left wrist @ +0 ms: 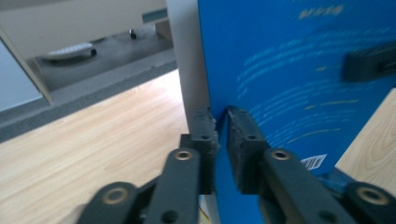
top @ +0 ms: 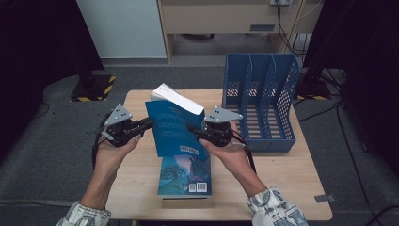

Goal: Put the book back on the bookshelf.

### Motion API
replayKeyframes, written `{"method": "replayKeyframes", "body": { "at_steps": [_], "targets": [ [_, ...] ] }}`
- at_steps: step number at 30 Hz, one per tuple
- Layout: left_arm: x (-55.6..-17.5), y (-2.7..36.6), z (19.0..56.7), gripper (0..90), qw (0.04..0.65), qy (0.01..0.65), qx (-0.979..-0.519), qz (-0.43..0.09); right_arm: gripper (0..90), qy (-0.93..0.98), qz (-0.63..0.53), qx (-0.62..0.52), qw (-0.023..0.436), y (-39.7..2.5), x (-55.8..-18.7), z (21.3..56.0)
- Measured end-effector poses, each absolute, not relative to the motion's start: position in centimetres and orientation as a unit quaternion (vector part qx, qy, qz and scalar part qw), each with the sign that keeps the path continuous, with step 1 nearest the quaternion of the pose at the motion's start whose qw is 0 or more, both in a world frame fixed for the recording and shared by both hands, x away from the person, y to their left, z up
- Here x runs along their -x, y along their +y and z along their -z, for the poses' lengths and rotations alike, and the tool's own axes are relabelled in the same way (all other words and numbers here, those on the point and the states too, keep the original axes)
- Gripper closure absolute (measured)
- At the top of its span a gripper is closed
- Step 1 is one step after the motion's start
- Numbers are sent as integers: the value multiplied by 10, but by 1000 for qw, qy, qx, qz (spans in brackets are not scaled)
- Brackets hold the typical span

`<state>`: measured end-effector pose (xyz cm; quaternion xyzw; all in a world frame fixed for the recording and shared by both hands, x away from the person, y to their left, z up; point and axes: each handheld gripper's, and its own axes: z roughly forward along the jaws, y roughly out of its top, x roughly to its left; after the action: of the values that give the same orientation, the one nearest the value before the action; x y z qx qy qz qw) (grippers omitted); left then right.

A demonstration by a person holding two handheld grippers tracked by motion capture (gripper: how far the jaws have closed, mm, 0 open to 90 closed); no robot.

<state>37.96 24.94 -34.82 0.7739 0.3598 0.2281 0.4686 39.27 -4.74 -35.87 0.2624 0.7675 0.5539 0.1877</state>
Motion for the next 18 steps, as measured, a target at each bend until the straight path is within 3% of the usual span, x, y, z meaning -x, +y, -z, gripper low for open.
{"method": "replayKeyframes", "body": {
  "at_steps": [10, 18],
  "targets": [
    [-383, 240, 364, 534, 476, 353, -773, -228, 594, 773, -556, -248, 179, -52, -379, 359],
    [-383, 236, 365, 491, 483, 346, -774, -220, 562, 773, -566, -239, 162, -52, -373, 360]
  ]
}}
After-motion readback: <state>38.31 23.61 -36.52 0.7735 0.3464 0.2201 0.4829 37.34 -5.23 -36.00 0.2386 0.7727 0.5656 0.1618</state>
